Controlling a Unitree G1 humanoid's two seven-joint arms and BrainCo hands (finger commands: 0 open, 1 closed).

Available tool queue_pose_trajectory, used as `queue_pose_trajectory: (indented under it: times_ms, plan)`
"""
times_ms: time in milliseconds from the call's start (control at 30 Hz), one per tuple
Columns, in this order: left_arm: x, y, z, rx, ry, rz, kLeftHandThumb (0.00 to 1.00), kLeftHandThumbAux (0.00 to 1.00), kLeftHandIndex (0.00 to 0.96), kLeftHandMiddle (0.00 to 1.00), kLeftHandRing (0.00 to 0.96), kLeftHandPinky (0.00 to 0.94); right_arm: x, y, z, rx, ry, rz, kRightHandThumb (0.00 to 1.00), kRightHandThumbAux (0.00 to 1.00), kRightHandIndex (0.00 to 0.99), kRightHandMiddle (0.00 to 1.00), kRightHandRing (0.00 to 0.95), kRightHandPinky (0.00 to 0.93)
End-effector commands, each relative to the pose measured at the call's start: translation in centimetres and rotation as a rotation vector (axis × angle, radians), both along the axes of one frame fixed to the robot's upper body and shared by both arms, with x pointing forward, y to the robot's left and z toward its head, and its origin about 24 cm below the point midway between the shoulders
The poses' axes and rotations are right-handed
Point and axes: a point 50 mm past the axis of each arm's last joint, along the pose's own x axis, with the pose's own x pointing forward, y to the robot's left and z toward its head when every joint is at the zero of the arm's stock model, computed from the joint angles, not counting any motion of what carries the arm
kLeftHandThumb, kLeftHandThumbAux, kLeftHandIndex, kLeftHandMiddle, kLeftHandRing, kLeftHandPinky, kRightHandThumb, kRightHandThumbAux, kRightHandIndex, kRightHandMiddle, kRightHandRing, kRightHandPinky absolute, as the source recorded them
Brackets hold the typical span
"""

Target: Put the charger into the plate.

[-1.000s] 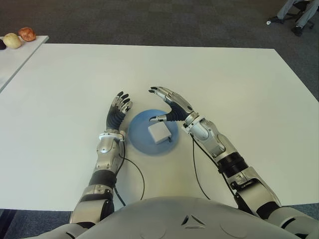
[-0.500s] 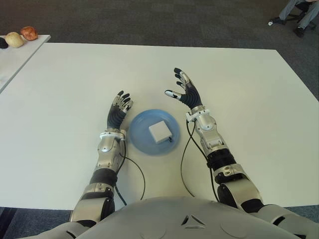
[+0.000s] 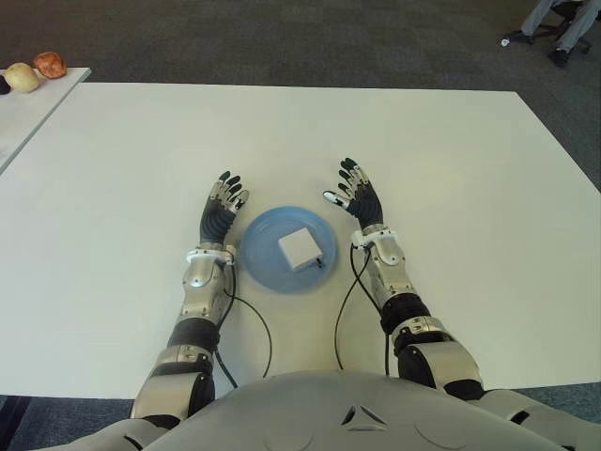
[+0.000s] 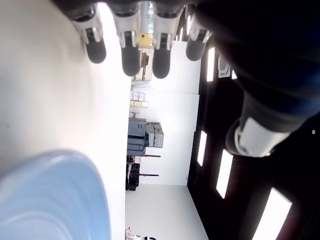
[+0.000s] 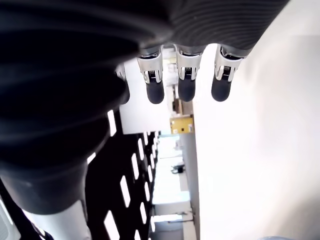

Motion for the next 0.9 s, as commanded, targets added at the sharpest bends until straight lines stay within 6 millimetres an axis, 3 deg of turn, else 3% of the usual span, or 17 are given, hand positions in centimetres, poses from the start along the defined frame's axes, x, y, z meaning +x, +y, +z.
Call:
queue_pose_trajectory:
  times_ms: [33,500,900]
  plan:
    - [-2.4,0.6,-2.8,-0.006,0.156,0.011,0.0,0.595,0.0,0.146,0.128,0.084,0.2,0.7,0.1,0.027,-0.006,0.013,0.0,0.828,0.036,0.026,0.0,0.001]
    - [-2.6,1.1,-2.9,-0.001,0.163,0.005,0.0,0.586,0.0,0.142,0.126,0.103,-0.7,0.5,-1.5,-0.001,0.048,0.015,0.002,0.808,0.04,0.032,0.009,0.024]
    - [-2.7,1.3,-3.0,-0.009,0.175,0.004,0.0,0.583,0.003,0.147,0.136,0.121,-0.9,0.7,-1.7,-0.017,0.05,0.011,0.084,0.755,0.063,0.051,0.035,0.046]
